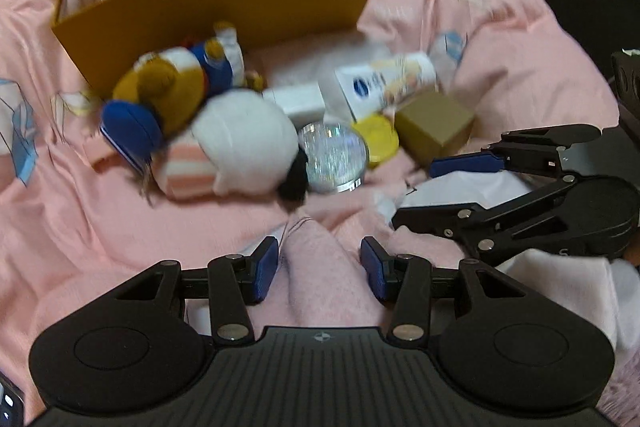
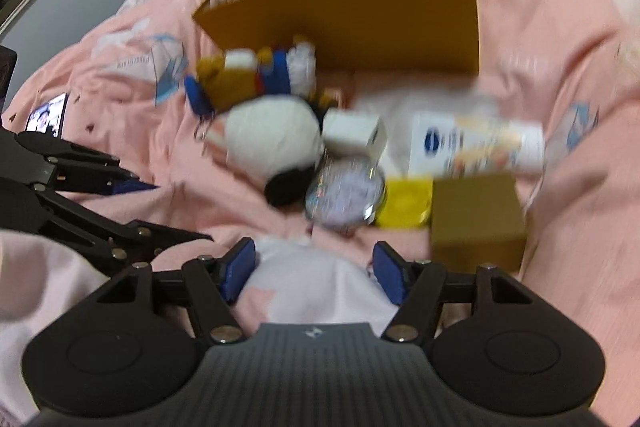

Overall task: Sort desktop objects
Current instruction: 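Move both tools down to the pile of items beside the orange box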

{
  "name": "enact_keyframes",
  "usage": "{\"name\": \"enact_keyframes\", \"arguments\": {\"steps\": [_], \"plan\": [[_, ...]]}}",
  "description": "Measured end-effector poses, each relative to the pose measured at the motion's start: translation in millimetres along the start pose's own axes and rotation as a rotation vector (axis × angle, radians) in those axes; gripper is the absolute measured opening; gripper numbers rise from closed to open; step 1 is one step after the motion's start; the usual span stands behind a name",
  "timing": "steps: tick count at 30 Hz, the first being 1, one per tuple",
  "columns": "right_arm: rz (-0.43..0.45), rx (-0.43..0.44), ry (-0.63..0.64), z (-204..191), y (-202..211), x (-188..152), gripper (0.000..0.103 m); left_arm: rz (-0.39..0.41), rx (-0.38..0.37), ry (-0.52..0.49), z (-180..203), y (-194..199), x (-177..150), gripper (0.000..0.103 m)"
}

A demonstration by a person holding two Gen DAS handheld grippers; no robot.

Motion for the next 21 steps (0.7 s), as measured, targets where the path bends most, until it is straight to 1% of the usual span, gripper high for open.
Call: {"name": "enact_keyframes", "arguments": {"steps": [2, 6, 9, 12, 13, 14, 16, 18, 19, 21], "plan": [[-0.020, 0.008, 0.000, 1, 0, -6, 0.067, -0.018, -0.008, 0.000, 1, -2, -3, 0.053], [-0.016, 0.003, 0.015, 0, 1, -6, 0.067, -0.025, -0.002, -0.012, 4, -2, -3, 0.053], [0.012, 0.004, 0.009, 3, 6, 0, 0.065, -0.004, 0.005, -0.013, 0, 2, 5, 0.053], [0.065, -0.017, 0.006, 11, 20, 14, 0.063, 0.035, 0.039, -0.049, 0, 6, 20, 0.053], [0.083, -0.036, 0.009, 14, 24, 18, 0.062, 0.045, 0.047, -0.063, 0, 7, 25, 0.053], [0.108, -0.078, 0.012, 19, 28, 24, 0.061, 0.059, 0.054, -0.079, 1, 7, 31, 0.053], [0.147, -0.196, 0.039, 30, 33, 33, 0.061, 0.079, 0.056, -0.100, 2, 4, 45, 0.053], [0.156, -0.291, 0.063, 40, 32, 37, 0.061, 0.088, 0.043, -0.131, 6, -4, 59, 0.053], [0.146, -0.312, 0.064, 44, 30, 37, 0.061, 0.082, 0.041, -0.154, 9, -9, 64, 0.053], [0.118, -0.316, 0.044, 53, 24, 36, 0.061, 0.061, 0.055, -0.220, 19, -22, 70, 0.053]]}}
Point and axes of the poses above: each gripper's, at about its wrist camera, not at the fingertips, and y roughly against the way its jaws point, z to its right, x to its top, the point moved 7 cm from there along -y, roughly the way its jaws point, and after that the axes turned 11 degrees about -y, right-handed, at the moved point
